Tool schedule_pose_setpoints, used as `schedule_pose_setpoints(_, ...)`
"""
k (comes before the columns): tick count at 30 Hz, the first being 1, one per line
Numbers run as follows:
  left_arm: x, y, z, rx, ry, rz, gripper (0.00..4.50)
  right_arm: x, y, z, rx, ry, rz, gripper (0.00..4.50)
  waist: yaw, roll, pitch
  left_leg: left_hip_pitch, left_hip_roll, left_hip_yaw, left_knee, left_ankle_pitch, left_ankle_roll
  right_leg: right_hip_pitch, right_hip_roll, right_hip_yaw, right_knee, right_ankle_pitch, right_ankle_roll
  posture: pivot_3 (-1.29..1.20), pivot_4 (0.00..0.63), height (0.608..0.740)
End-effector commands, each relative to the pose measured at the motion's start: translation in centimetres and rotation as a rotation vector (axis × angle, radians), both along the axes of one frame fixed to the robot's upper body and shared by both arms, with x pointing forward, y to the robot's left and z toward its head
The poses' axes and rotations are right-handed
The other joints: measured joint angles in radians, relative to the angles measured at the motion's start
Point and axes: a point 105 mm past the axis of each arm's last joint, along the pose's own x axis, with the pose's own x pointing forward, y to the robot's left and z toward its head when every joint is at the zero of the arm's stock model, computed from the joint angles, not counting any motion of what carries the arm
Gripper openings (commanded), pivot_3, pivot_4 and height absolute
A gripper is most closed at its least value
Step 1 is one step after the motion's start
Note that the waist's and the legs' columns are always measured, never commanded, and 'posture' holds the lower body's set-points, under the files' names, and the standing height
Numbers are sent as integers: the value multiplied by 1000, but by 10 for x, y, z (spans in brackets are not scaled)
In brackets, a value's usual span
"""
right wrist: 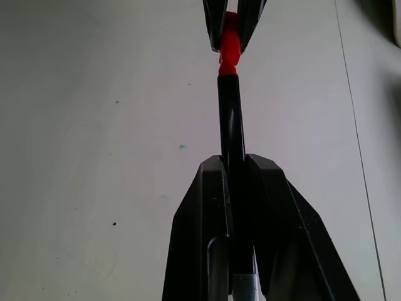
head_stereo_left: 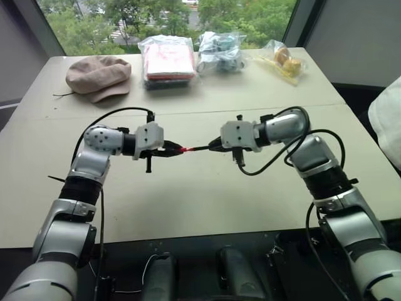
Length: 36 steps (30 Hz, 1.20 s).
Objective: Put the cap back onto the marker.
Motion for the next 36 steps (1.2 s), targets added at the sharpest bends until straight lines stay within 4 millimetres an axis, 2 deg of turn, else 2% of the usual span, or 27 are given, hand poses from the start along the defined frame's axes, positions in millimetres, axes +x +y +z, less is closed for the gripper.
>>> schedule_pose_setpoints(1,-4,-19,14,-32,-124,-72,0,-11,24,13,48,7,97,22,0,0,0,0,0,0,0,0,0,0,0,0,0,0,0,0,150,740)
schedule_pose_setpoints(12,-3,-20,13,-44,-162,-71,0,-12,24,14,101,103,64,22,0,0,0,0,0,0,0,0,0,0,0,0,0,0,0,0,150,740)
schedule_pose_setpoints(25,-9,-17,3,-25,-90,-89,0,-6,25,19,97,56,46,22,0,0,0,0,0,0,0,0,0,0,0,0,0,0,0,0,150,740)
schedule_pose_setpoints(36,-6,-18,9,-57,-69,-66,0,-9,30,19,83,22,69,22,0,0,0,0,0,0,0,0,0,0,0,0,0,0,0,0,150,740)
